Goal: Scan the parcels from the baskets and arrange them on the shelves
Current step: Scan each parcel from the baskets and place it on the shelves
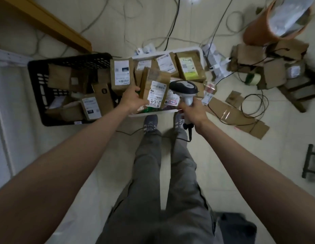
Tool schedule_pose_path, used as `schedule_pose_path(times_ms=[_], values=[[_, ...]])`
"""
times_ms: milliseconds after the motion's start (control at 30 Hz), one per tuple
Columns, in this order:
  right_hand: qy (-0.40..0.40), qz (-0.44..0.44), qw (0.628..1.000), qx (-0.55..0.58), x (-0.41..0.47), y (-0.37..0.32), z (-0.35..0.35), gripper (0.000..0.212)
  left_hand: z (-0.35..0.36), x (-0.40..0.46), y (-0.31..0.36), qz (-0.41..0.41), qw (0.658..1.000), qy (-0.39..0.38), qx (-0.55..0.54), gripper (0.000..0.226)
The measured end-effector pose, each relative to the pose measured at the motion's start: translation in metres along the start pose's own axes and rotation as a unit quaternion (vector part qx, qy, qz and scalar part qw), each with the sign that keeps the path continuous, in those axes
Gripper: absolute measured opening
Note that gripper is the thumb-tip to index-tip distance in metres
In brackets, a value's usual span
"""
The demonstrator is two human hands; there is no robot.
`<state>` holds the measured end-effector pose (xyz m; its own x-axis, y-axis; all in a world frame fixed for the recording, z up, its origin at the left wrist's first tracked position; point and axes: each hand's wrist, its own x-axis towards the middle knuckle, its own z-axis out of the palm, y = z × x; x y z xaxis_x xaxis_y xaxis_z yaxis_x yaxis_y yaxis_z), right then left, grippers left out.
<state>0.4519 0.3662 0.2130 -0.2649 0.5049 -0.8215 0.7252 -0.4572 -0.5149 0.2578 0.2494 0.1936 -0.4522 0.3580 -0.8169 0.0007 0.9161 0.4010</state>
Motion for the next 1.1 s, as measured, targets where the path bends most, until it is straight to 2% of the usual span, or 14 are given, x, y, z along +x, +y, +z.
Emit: schedule_pose_path(times_ms=[133,300,467,833,1100], values=[[-0.059,0.007,0.998,0.015,0.069,0.029,0.017,0.031,0.024,0.057,-0.025,-0.027,0.998,0.033,-0.046,0.081],[-0.111,-0.025,0.993,0.039,0.128,0.046,0.047,0.018,0.047,0.113,-0.050,-0.052,0.994,0.013,-0.095,0.091],[-0.121,-0.034,0.990,0.064,0.143,0.051,0.071,0.033,0.070,0.128,-0.068,-0.036,0.990,0.023,-0.132,0.078],[-0.137,-0.060,0.986,0.070,0.095,0.021,0.050,0.021,0.063,0.075,-0.076,0.009,0.983,0.052,-0.177,0.054],[-0.164,-0.052,0.980,0.097,0.008,-0.018,0.029,0.026,0.033,-0.006,-0.070,0.042,0.971,0.095,-0.214,0.047]])
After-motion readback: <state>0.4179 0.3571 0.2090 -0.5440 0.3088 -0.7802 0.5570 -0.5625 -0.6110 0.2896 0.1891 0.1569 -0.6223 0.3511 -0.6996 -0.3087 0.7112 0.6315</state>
